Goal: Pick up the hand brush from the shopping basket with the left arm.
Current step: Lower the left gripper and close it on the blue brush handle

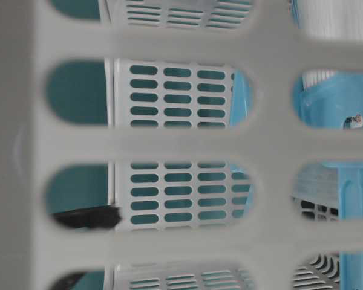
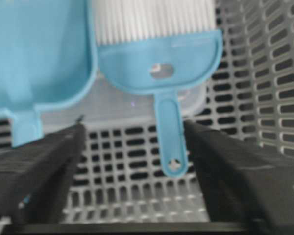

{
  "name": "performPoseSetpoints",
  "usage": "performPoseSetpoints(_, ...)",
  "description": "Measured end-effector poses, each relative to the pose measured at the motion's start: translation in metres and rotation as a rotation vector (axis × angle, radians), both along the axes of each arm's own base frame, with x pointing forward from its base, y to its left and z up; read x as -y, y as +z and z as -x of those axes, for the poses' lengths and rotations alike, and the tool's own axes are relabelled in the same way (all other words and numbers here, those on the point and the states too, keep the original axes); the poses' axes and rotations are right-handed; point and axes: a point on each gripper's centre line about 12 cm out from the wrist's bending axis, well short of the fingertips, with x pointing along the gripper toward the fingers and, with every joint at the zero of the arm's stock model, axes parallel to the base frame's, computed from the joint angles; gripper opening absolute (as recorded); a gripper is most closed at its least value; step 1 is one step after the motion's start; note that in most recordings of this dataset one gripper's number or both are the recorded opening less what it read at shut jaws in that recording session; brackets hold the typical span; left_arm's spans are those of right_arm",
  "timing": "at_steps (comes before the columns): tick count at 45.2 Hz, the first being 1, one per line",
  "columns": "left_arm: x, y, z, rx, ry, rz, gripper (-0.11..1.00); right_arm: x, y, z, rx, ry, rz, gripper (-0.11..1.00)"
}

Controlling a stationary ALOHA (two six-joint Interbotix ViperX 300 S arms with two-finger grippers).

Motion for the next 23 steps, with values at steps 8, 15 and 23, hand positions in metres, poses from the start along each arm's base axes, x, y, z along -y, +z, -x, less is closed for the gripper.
performPoseSetpoints(8,0.012,-0.029,-0.012,-0.098,0.027,0.018,0.91,-0.002,0.0,0.0,0.0,0.009,-0.002,0.67)
performPoseSetpoints(15,0.027,-0.053,-0.018,-0.16,0.018,0.018,0.91,-0.004,0.0,0.0,0.002,0.018,-0.002,0.67)
performPoseSetpoints(23,0.033,-0.082,-0.023,-0.219,0.057,0.034,0.91,-0.004,-0.002,0.0,-0.005,0.02,-0.001,0.67)
